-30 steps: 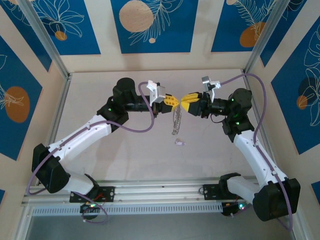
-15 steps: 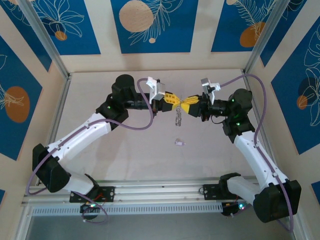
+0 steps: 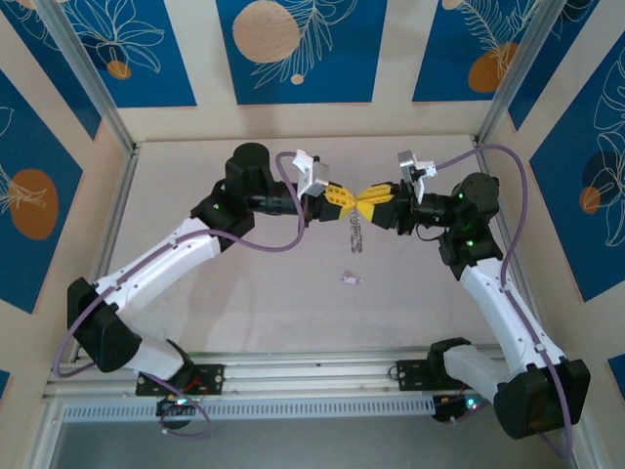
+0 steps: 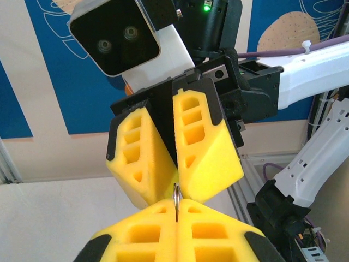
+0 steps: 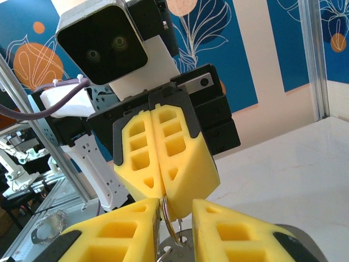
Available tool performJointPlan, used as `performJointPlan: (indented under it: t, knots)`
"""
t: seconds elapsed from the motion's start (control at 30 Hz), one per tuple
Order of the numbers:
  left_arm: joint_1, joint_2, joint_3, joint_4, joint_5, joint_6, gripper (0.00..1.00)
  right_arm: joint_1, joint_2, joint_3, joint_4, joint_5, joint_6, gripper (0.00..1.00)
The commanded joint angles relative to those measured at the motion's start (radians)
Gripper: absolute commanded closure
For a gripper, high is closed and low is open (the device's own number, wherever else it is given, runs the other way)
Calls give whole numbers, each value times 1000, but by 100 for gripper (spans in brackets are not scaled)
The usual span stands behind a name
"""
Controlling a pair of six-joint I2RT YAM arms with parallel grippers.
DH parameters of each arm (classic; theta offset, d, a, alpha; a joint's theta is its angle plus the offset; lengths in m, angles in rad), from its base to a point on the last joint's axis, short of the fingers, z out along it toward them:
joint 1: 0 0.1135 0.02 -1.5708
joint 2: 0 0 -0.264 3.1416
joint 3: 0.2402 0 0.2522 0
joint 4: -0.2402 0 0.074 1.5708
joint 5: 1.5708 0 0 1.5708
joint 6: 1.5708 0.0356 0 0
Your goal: Put the keys on the keyring
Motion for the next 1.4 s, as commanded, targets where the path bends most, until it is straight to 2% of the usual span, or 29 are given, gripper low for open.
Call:
performJointPlan:
  t: [0.0,0.13,0.27,0.47,0.5,0.7,0.83,1.03,1.23,1.37]
  knots:
    - [-19,6,47,-17,32,24,100,-4,-14,33,-3,-2,-10,77]
    - [-24,7,51,-26,29,30,100,-4,-14,28,-1,-8,-7,85]
    - [-24,6,55,-26,24,29,100,-4,-15,22,-2,-18,-8,100]
    - [-29,2,59,-15,3,17,100,-5,-17,3,23,-15,-1,100]
    - [-30,-1,58,-8,-5,10,98,-8,-18,-2,37,-8,6,100]
    - [-30,-49,-10,113,-121,-52,56,-52,-10,-45,205,36,118,100]
    - [-29,-81,-65,213,-211,-115,47,-70,4,-57,306,60,189,100]
    - [-29,-80,-94,271,-275,-188,47,-71,28,-64,446,104,281,100]
    - [-26,-65,-112,348,-323,-255,53,-68,72,-57,597,161,389,100]
    - [-25,-51,-119,426,-316,-311,55,-61,98,-46,665,195,438,100]
